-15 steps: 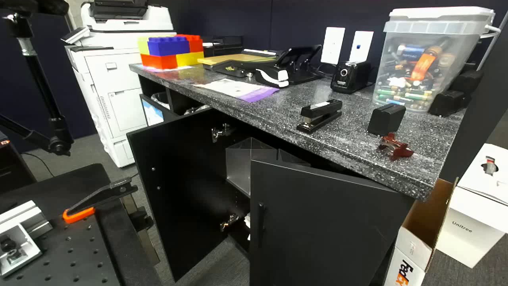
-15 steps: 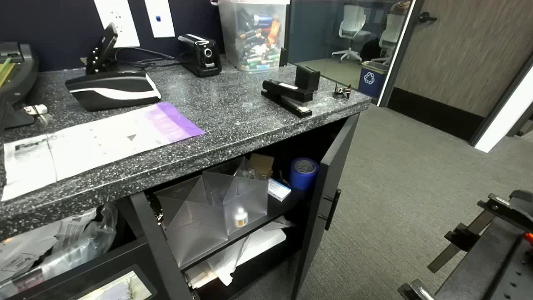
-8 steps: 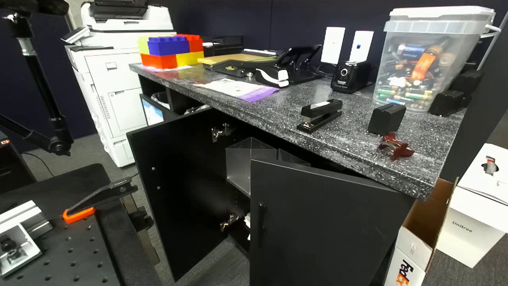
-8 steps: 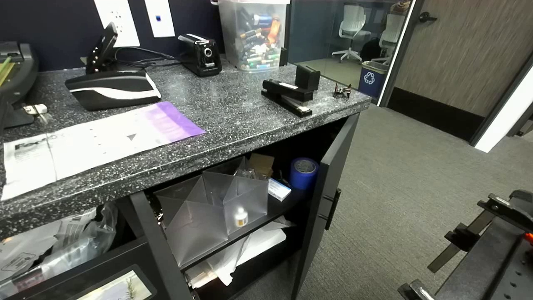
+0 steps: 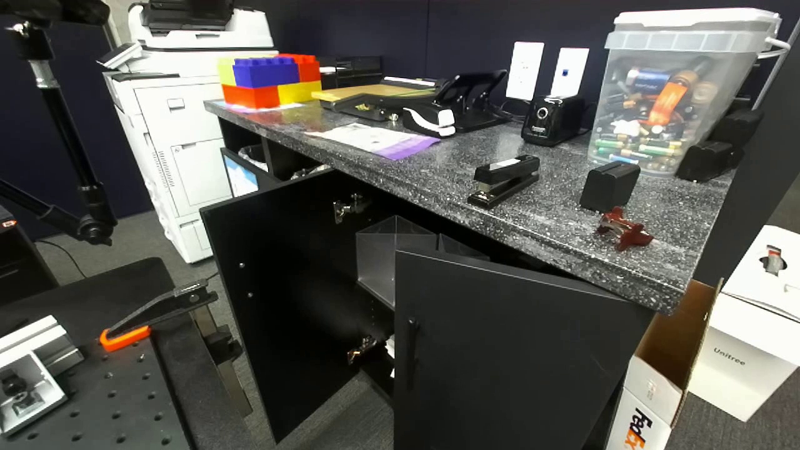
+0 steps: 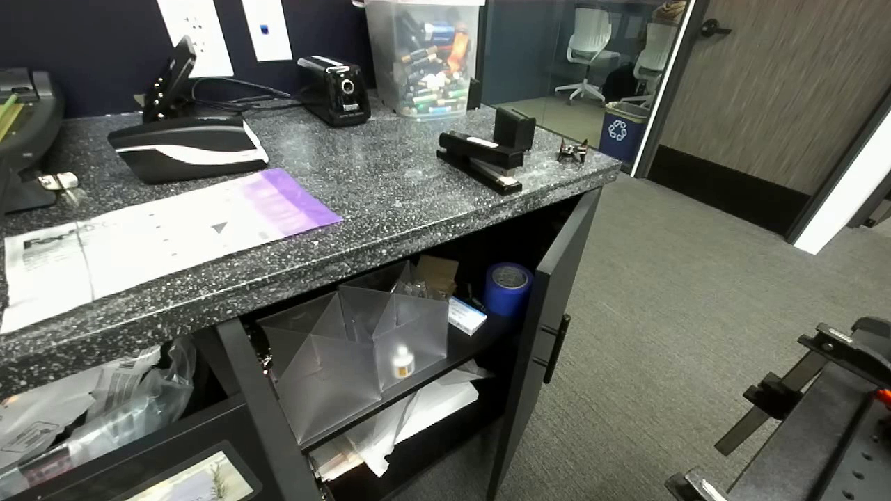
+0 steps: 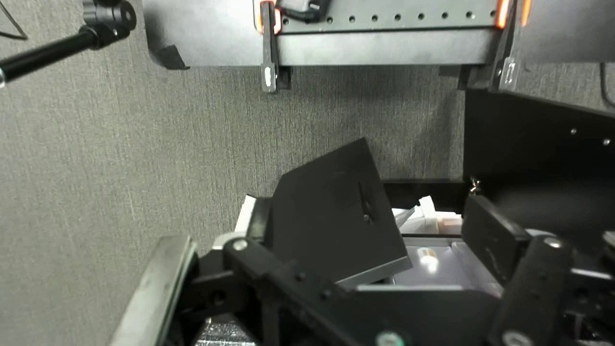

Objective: Move the stapler to the left

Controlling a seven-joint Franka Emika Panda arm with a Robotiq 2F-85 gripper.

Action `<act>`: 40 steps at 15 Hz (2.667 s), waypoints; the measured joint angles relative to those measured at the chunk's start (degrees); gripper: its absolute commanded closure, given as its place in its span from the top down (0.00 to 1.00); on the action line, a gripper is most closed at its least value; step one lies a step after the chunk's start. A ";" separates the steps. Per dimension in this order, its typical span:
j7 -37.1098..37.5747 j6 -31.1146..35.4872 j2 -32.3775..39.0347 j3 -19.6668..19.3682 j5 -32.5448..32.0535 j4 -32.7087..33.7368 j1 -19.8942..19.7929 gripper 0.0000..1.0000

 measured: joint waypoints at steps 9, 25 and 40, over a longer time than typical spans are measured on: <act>0.07 7.00 33.36 -0.89 -0.06 26.90 -0.47 1.00; 1.00 3.04 75.13 -0.91 3.33 77.67 2.67 1.00; 4.83 -11.50 92.18 -2.44 4.03 105.49 6.43 0.14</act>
